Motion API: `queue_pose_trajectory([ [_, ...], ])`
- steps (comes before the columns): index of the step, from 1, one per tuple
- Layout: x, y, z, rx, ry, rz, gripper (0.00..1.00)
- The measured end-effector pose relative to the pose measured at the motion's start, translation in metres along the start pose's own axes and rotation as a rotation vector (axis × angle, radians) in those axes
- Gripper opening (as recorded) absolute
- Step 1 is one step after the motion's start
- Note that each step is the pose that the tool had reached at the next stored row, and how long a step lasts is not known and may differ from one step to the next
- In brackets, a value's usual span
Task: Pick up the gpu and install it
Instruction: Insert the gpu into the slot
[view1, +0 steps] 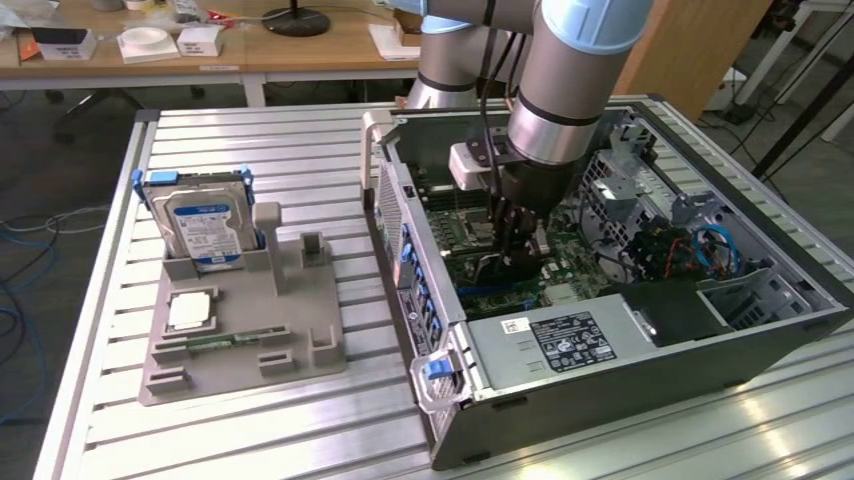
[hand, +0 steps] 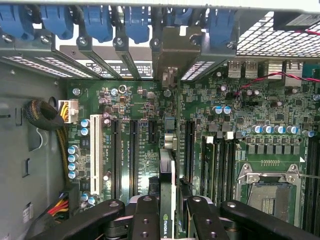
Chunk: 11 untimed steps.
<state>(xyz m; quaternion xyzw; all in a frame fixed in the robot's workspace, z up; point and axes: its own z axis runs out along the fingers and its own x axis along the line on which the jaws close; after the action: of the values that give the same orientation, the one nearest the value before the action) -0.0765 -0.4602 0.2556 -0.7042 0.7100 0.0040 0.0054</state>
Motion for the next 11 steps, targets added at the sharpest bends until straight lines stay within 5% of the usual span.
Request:
queue_pose_trajectory([
  [11,0.0000,-0.0002,0.0002,0.0000,-0.0004,0.000,0.26],
])
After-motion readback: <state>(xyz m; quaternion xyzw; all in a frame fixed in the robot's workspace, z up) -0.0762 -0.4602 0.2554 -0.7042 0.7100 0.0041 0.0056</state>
